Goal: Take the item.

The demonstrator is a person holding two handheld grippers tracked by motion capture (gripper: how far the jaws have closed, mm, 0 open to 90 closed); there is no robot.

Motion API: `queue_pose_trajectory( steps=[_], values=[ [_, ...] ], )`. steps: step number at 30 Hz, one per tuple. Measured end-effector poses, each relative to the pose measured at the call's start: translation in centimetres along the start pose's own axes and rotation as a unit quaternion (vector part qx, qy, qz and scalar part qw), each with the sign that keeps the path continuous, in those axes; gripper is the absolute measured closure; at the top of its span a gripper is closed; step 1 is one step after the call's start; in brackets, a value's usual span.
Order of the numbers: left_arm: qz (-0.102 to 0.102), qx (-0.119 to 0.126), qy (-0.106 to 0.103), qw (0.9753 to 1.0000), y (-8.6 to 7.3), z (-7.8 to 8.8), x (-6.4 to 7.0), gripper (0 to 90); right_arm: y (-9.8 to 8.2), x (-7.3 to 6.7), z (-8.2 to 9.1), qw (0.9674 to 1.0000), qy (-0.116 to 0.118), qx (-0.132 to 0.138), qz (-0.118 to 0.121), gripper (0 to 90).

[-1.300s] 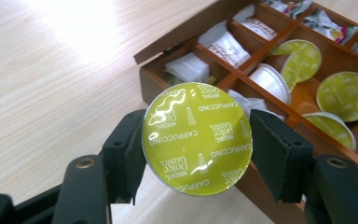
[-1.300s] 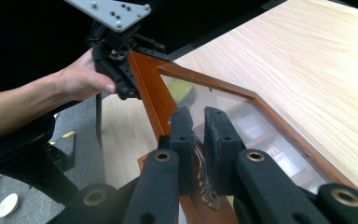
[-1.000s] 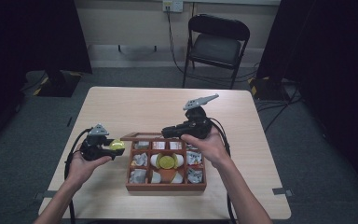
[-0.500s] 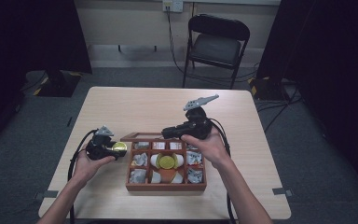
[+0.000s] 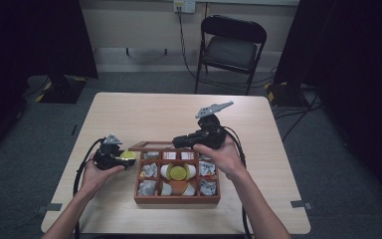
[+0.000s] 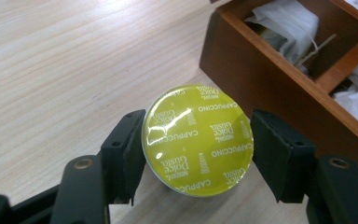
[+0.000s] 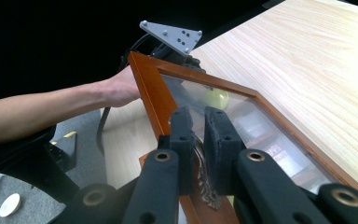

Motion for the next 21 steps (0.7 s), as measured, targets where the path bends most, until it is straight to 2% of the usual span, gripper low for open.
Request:
queue_pose_trajectory(
  steps=[3, 7, 10, 14, 17, 19, 21],
  values=[
    [0.005, 0.004, -0.003, 1.0000, 0.1, 0.2, 0.0, 29.9, 0.0, 0.0, 0.0, 1.0000, 0.000, 0.000, 0.001, 82.0],
    [0.004, 0.015, -0.024, 0.9996, 0.2, 0.8, 0.2, 18.7, 0.0, 0.0, 0.0, 1.0000, 0.000, 0.000, 0.001, 82.0],
    [0.000, 0.018, -0.010, 0.9998, 0.1, 1.6, 0.0, 17.8, 0.0, 0.0, 0.0, 1.0000, 0.000, 0.000, 0.001, 82.0],
    [-0.006, 0.007, -0.002, 1.0000, -0.5, 2.4, -0.3, 18.9, 0.0, 0.0, 0.0, 1.0000, 0.000, 0.000, 0.001, 82.0],
    [-0.006, -0.005, -0.003, 1.0000, -2.0, 3.6, -0.5, 18.2, 0.0, 0.0, 0.0, 1.0000, 0.000, 0.000, 0.001, 82.0],
    [-0.011, -0.006, 0.016, 0.9998, -2.6, 3.7, -0.6, 17.6, 0.0, 0.0, 0.0, 1.0000, 0.000, 0.000, 0.001, 81.9],
    [-0.023, -0.014, 0.022, 0.9994, -3.5, 3.7, -0.6, 18.0, 0.0, 0.0, 0.0, 1.0000, -0.001, 0.000, 0.000, 81.9]
  ],
)
Point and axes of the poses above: each handheld gripper's, and its own axes: z roughly backward along the jaws, y roughly out of its top, x roughly to its right, the point moved 8 cm from there along -z, roughly forward along the jaws, and after that the axes turned 14 degrees about z, right-handed, at the moved point
